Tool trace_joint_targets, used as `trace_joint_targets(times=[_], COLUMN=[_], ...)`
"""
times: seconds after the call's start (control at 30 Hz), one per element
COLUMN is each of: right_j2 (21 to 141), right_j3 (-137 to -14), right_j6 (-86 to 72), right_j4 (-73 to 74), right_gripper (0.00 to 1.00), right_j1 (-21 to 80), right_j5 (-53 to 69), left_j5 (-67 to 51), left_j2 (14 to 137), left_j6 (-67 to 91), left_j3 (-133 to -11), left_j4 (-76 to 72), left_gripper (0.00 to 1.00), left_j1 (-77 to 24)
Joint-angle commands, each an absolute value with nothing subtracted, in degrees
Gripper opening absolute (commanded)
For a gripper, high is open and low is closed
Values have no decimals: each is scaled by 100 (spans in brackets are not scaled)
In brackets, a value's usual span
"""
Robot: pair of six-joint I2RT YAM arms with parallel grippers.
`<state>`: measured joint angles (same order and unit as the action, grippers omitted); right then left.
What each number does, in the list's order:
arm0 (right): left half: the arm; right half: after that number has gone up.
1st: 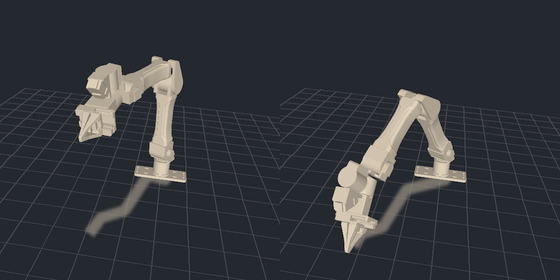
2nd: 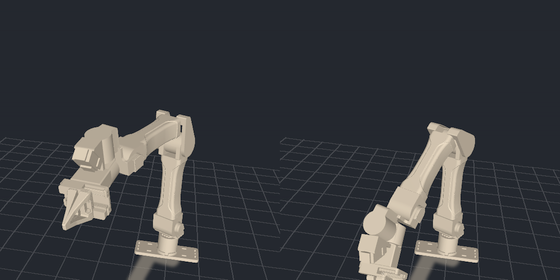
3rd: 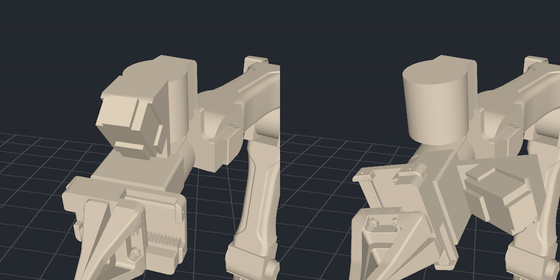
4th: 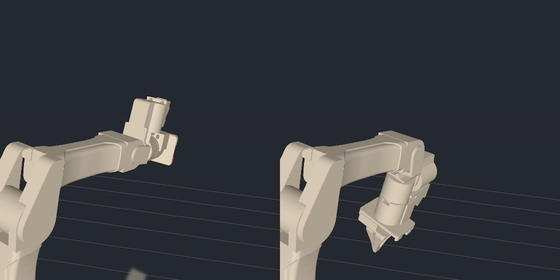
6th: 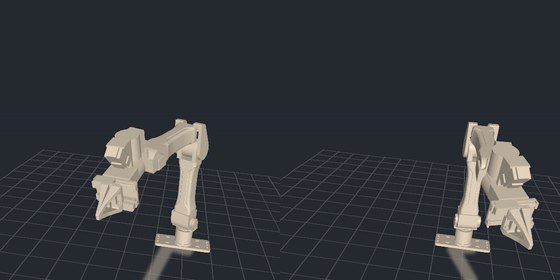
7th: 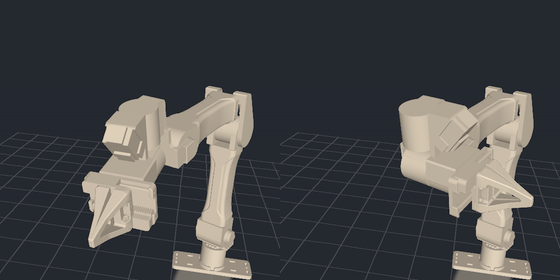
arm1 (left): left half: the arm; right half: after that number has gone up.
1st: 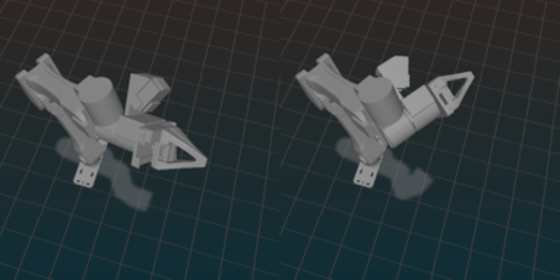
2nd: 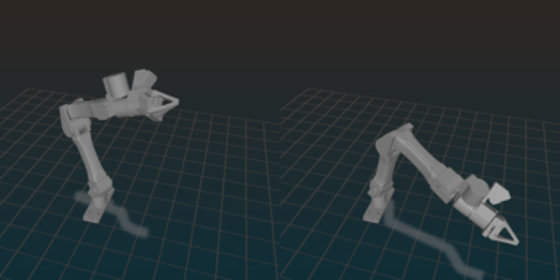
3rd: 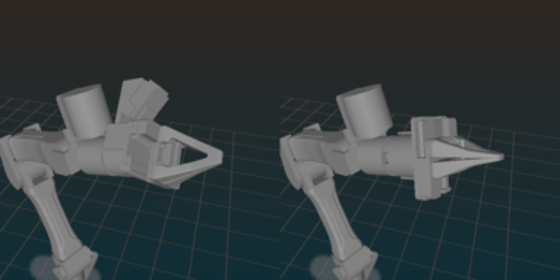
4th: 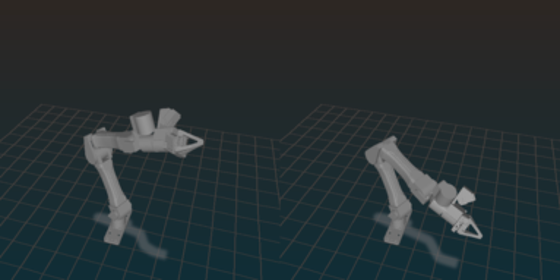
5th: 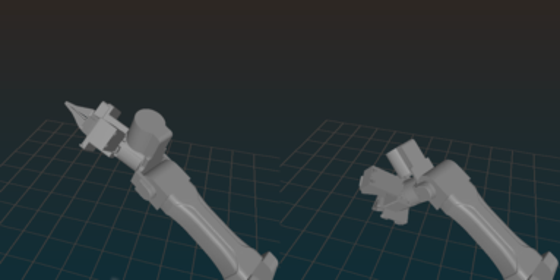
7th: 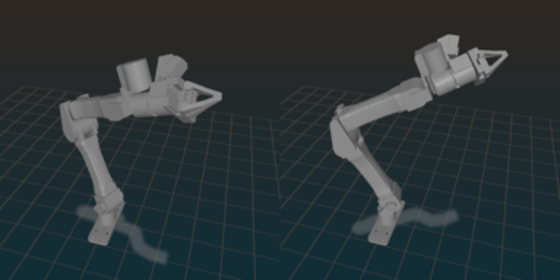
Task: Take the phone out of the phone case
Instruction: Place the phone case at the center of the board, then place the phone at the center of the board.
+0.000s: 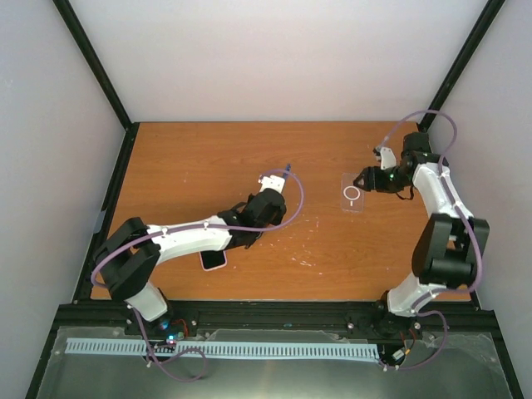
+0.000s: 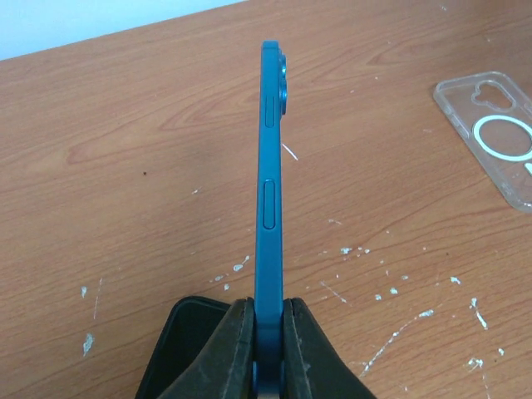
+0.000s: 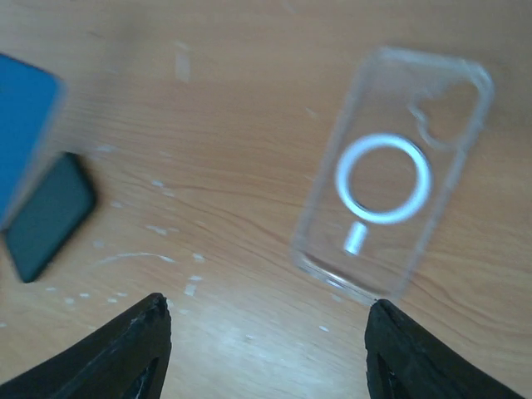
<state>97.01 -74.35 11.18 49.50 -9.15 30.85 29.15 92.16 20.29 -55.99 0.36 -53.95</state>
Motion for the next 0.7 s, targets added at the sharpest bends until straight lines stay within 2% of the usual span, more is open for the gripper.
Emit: trace_joint_targets(times=[0.0,0.27,0.43,0.67], right_j2=[9055,9403,9763,10426], right_j3=[-7495,-8617,-9148,-9380], right_j6=[773,-23,-350,-629], right_j4=[4853,5473,5532,5521], right_gripper=[64,60,56,51], right_j1=[-543,368,942,1194], right_j5=[3935,3267,2982,2768], left_j5=[3231,4367,4651,5073], left_j2=[9299,10204,10761,11379], left_j6=[2133,2241,2089,1765], left_j3=[-6011,-6588,-6965,-7495], left_j4=[-522,-1001,-1419,-1470], left_gripper=[0,0,0,0], left_j1=[-5474,-5952,-6159,-6275])
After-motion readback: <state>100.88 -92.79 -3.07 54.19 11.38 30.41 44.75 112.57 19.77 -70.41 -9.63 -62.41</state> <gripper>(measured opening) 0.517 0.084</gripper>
